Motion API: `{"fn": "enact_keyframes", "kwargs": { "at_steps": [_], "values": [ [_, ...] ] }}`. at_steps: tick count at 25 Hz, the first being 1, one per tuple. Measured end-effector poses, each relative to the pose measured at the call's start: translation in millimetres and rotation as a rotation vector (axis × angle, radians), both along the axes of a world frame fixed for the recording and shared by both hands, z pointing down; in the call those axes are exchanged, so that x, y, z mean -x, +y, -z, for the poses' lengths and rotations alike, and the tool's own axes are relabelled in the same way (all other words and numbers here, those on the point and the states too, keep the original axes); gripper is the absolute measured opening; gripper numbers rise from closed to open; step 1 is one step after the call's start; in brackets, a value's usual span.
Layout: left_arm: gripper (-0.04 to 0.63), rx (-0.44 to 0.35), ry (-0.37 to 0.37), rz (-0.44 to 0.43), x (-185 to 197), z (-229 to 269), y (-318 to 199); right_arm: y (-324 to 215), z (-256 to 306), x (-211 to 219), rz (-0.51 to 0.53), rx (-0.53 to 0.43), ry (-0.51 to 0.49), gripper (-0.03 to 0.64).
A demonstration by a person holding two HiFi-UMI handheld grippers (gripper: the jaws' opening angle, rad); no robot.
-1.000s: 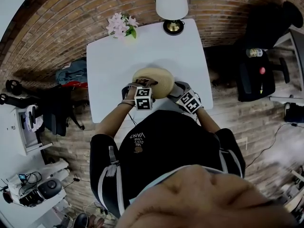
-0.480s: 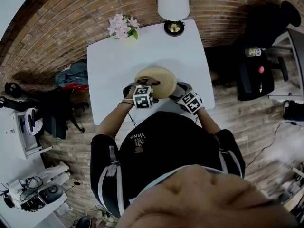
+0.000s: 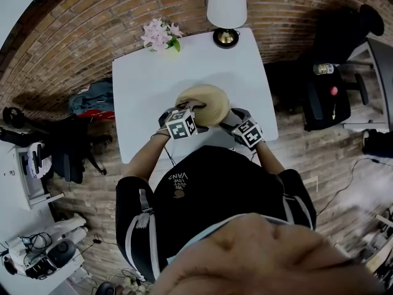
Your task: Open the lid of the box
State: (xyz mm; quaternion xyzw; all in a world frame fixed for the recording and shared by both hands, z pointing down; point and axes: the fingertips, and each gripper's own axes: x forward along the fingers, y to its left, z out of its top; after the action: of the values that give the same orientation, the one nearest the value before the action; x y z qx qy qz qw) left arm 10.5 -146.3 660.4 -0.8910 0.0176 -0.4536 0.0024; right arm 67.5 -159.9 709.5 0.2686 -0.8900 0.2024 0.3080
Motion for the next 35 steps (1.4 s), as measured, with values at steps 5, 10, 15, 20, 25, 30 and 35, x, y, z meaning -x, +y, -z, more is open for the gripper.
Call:
{"fn": "enact_keyframes", "kwargs": {
  "at_steps": [5,10,15,20,25,30,35],
  "values": [
    [0.373,-0.005,0.090,0.056,6.5,10.0,-1.3,3.8,7.8,0.0,-0.047,0.003,-0.015,0.313],
    [0.373,-0.043,0.174,0.101,10.4,20.7,-7.4,4.5,15.7,-1.9,-0.101,-0.005,-0.027,0.313],
    [0.373,-0.065,0.235,0.142,16.3,29.4,-8.6,8.7,22.3,-1.7,-0.146,-0.012,-0.040,0.313],
    [0.373,-0.106,0.286,0.171,23.8,39.3,-9.2,12.2,32.0,-1.5,-0.191,-0.019,-0.058,0.313],
    [0.373,-0.137,0.332,0.231,36.8,50.8,-10.6,10.6,44.8,-1.1,-0.258,-0.057,-0.088,0.313],
    [0.373,-0.147,0.393,0.297,44.8,64.4,-9.6,10.5,56.1,-7.8,-0.340,-0.082,-0.104,0.311],
    [0.373,-0.153,0.433,0.356,56.1,67.4,-8.2,12.1,62.5,-9.5,-0.390,-0.095,-0.117,0.311]
  ]
}}
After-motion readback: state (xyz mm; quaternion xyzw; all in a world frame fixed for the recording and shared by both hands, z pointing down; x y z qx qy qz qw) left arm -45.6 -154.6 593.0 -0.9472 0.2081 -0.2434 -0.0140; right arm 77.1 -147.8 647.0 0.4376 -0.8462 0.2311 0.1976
